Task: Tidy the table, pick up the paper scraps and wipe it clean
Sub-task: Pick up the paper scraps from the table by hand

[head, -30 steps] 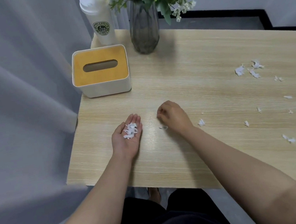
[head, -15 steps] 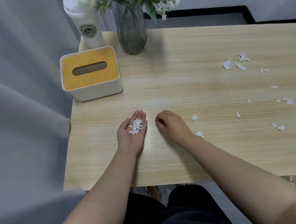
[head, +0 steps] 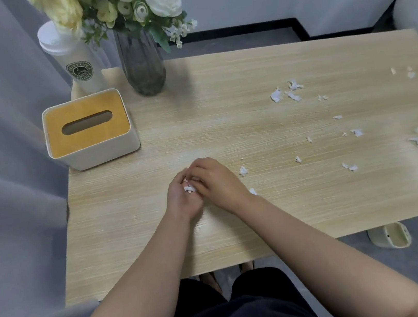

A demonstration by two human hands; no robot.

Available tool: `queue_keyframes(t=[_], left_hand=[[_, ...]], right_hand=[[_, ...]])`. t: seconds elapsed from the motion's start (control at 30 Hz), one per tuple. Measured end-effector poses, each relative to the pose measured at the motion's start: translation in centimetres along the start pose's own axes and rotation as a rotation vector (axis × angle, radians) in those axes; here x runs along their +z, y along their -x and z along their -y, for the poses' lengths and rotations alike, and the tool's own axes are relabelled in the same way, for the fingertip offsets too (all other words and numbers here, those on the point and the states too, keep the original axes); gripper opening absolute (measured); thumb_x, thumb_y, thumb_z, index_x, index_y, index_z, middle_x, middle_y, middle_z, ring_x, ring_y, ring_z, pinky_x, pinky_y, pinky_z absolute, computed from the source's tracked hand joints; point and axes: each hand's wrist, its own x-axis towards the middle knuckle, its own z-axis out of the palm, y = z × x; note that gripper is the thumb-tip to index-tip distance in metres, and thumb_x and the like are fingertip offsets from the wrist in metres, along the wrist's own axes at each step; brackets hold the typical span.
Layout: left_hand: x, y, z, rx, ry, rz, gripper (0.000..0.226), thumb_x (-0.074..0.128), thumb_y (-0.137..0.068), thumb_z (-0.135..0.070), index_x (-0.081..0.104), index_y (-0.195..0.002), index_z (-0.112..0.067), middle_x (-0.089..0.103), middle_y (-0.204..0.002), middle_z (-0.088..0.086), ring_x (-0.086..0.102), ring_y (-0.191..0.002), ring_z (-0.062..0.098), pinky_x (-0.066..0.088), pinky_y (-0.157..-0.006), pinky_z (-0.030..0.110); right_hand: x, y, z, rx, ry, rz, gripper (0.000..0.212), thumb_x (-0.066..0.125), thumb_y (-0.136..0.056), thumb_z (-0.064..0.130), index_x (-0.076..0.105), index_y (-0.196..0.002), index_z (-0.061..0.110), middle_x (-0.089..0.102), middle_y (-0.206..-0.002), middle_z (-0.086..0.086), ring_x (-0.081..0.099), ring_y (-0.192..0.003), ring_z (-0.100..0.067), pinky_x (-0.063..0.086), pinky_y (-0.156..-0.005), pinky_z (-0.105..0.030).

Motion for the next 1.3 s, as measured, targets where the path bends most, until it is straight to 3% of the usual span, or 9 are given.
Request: queue_keyframes(t=[0.1,0.2,0.37,0.47,0.53,0.63,0.83,1.1,1.3], left_hand=[[1.2,-0.1,0.9,0.016,-0.026,0.027,0.025,0.038,-0.096,-0.011,0.060,-0.093,0.001,0.067,-0.081,0.009,0.065,-0.079,0.015,0.052,-0.079,0.018],[2.4,0.4,2.0,0.016,-0.034,0.045,0.027,0.038,-0.097,-0.010,0.060,-0.085,0.001,0.067,-0.071,0.011,0.069,-0.063,0.018,0.056,-0.058,0.022],[3.7,0.4,3.1,0.040,-0.092,0.031,0.030,0.036,-0.098,-0.011,0.060,-0.091,0.005,0.070,-0.077,0.017,0.071,-0.065,0.023,0.058,-0.064,0.031],[4.0,0.4,3.3,0.039,-0.126,0.016,0.031,0.035,-0.099,-0.012,0.061,-0.095,0.004,0.071,-0.079,0.015,0.071,-0.067,0.024,0.058,-0.064,0.033],[4.0,0.3,3.2,0.037,-0.129,0.003,0.031,0.035,-0.099,-0.013,0.062,-0.096,0.003,0.071,-0.080,0.015,0.071,-0.068,0.024,0.059,-0.064,0.033],[3.8,0.3,3.1,0.045,-0.126,-0.013,0.030,0.037,-0.098,-0.013,0.062,-0.095,0.003,0.071,-0.081,0.015,0.071,-0.068,0.025,0.059,-0.064,0.033],[3.5,0.2,2.6,0.057,-0.167,-0.038,0.029,0.038,-0.098,-0.014,0.062,-0.094,0.002,0.071,-0.080,0.014,0.071,-0.069,0.023,0.058,-0.066,0.032],[2.8,-0.1,2.2,0.047,-0.178,-0.044,0.029,0.038,-0.098,-0.014,0.062,-0.097,0.002,0.071,-0.083,0.014,0.072,-0.072,0.024,0.057,-0.070,0.034],[2.7,-0.2,2.5,0.023,-0.204,-0.049,0.031,0.037,-0.098,-0.015,0.062,-0.096,0.002,0.072,-0.082,0.013,0.072,-0.072,0.023,0.056,-0.074,0.034]], right_hand=[[-1.4,0.5,-0.5,0.005,-0.009,-0.039,0.017,0.051,-0.085,0.005,0.066,-0.094,0.005,0.065,-0.096,-0.008,0.054,-0.090,-0.026,0.043,-0.074,-0.034],[-2.5,0.8,-1.3,0.076,-0.039,-0.082,0.015,0.054,-0.085,0.005,0.066,-0.094,0.006,0.065,-0.092,-0.006,0.053,-0.088,-0.022,0.037,-0.076,-0.027],[-4.2,1.5,-3.4,0.351,-0.308,-0.293,0.013,0.061,-0.085,0.005,0.063,-0.086,0.018,0.060,-0.084,0.010,0.053,-0.080,-0.002,0.037,-0.073,-0.008],[-4.6,2.2,-6.1,0.566,-0.364,-0.432,0.013,0.059,-0.086,0.004,0.065,-0.088,0.016,0.063,-0.085,0.003,0.056,-0.078,-0.007,0.037,-0.066,-0.002],[-4.6,2.6,-8.0,0.676,-0.339,-0.444,0.014,0.057,-0.086,0.004,0.066,-0.089,0.014,0.065,-0.086,-0.001,0.057,-0.079,-0.011,0.039,-0.066,-0.005],[-4.4,2.4,-9.8,0.768,-0.244,-0.356,0.017,0.054,-0.087,0.007,0.068,-0.096,0.011,0.067,-0.091,-0.003,0.059,-0.083,-0.014,0.048,-0.074,-0.025],[-3.7,0.5,-11.4,0.709,-0.020,-0.118,0.014,0.057,-0.090,0.014,0.067,-0.099,0.012,0.064,-0.099,-0.001,0.059,-0.090,-0.018,0.046,-0.072,-0.028],[-3.3,0.4,-12.1,0.491,0.197,0.033,0.017,0.047,-0.091,0.007,0.064,-0.088,0.007,0.058,-0.097,-0.006,0.052,-0.094,-0.023,0.037,-0.067,-0.029],[-3.5,2.1,-11.8,0.461,0.066,-0.033,0.014,0.048,-0.091,0.011,0.061,-0.089,0.008,0.056,-0.096,-0.004,0.050,-0.093,-0.020,0.044,-0.074,-0.033]])
